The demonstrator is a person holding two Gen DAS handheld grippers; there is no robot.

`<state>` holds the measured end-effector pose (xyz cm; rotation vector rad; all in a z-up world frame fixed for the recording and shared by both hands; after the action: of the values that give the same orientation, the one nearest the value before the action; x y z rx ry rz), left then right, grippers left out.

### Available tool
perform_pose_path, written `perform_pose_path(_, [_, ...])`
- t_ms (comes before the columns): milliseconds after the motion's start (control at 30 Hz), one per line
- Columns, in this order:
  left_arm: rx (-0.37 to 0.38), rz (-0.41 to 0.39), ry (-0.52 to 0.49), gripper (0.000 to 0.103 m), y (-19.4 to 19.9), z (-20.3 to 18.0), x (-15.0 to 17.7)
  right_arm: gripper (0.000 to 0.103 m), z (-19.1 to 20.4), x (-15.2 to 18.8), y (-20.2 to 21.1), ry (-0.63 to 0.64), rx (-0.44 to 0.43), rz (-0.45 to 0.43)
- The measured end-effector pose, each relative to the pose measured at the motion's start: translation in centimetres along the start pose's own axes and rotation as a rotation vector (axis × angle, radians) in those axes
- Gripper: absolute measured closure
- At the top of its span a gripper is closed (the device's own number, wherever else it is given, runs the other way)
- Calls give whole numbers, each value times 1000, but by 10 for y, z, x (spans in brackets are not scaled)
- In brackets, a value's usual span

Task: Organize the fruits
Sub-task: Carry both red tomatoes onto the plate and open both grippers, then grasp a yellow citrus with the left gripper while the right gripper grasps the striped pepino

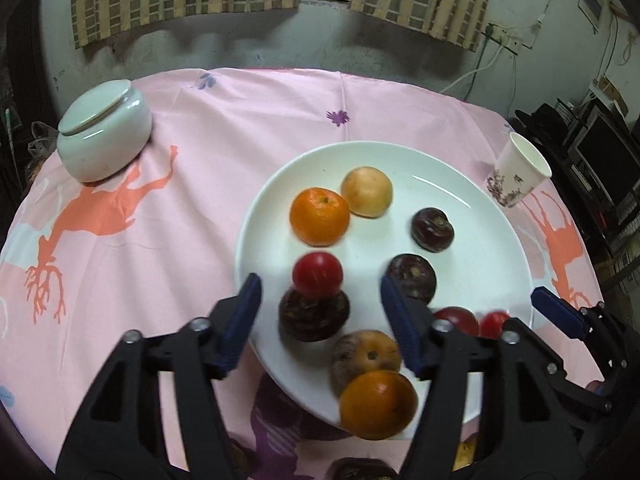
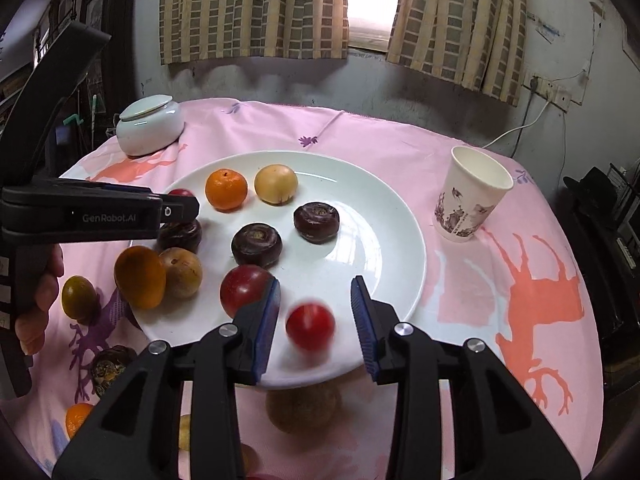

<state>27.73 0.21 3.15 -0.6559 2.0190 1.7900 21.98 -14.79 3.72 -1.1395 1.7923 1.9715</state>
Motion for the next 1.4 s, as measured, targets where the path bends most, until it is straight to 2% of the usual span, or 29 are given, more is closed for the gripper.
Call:
perform_pose_path(267, [2, -22, 20, 25, 29, 13, 12, 64, -8, 10, 33, -44, -32, -29])
perform_pose_path(400, [-3, -30, 8, 25, 45, 15, 25, 62, -12, 20, 58, -67, -32, -45])
perform_pose_path(533, [-1, -20, -2, 25, 59, 15, 39, 49, -15, 33, 83, -104, -31, -61])
perform_pose_path(800, [-29, -35, -50, 24, 88, 30, 79, 48, -25, 73, 118, -170, -49, -53])
perform_pose_path(900, [-48, -30, -62, 23, 91, 37, 97, 48, -25, 89, 124, -206, -67, -38])
perform_pose_path(1000, [-64, -13, -73, 23, 88, 43, 111, 42, -22, 106, 128, -241, -89, -47])
perform_pose_path(1100, [-77, 5, -61, 23, 81, 49, 121, 42, -17, 119, 120, -251, -113, -31])
perform_pose_path(1400, [-95, 18, -7, 23, 63, 64, 131, 42, -9, 129, 108, -208, -136, 4])
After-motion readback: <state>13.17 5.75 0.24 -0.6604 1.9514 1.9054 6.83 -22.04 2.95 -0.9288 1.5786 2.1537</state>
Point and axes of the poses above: each gripper's, at about its wrist camera, not at the fingertips, and y roughly against the way its jaws point, z to its left, x to its underside, the point moved 1 cm from there along -y, roughly the way its jaws point, and after that the axes turned 3 degrees about z, right-handed, at the moved point
